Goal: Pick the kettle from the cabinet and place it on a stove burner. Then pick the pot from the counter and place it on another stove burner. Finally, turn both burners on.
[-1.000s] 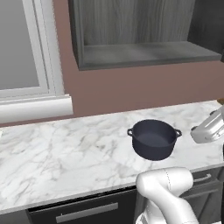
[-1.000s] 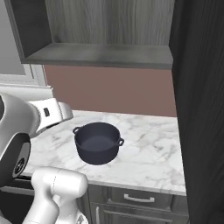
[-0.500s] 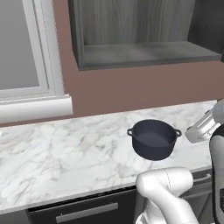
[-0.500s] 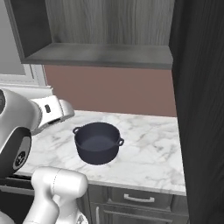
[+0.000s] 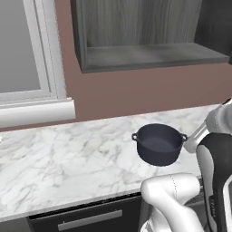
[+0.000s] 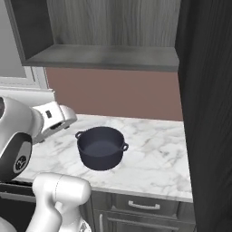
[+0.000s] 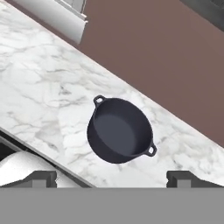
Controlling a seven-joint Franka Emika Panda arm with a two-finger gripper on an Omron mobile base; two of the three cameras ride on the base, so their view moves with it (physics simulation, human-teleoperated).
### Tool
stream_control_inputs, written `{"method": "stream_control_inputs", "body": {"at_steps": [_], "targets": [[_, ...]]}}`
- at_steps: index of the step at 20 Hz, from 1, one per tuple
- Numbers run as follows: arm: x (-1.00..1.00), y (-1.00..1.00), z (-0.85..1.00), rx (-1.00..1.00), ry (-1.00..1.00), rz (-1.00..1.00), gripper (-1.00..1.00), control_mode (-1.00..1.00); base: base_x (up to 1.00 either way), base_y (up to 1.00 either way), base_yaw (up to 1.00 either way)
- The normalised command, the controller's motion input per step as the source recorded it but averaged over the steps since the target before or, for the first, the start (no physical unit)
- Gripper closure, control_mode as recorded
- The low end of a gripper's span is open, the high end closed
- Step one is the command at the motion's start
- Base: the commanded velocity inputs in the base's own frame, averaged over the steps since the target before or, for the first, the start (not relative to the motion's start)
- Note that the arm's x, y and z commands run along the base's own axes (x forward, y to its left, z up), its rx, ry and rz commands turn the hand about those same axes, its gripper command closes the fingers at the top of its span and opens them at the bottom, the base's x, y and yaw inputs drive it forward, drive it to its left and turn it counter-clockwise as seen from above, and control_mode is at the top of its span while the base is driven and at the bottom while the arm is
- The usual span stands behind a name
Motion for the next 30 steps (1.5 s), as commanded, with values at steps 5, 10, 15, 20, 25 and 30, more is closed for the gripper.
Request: {"method": "stream_control_inputs", "body": {"at_steps": [5, 10, 15, 20, 25, 30], "targets": [[0.00, 0.15, -0.17, -0.09, 0.00, 0.00, -1.00, -1.00, 0.00, 0.00, 0.00], [0.00, 0.14, 0.00, -0.03, 0.00, 0.00, -1.00, -1.00, 0.00, 0.00, 0.00], [0.00, 0.08, -0.17, -0.06, 0.02, 0.00, -1.00, -1.00, 0.00, 0.00, 0.00], [0.00, 0.02, -0.23, -0.06, 0.00, 0.00, -1.00, -1.00, 0.00, 0.00, 0.00], [0.00, 0.03, -0.32, -0.04, 0.02, 0.00, -1.00, -1.00, 0.00, 0.00, 0.00], [0.00, 0.03, -0.32, -0.07, 0.04, 0.00, -1.00, -1.00, 0.00, 0.00, 0.00]]}}
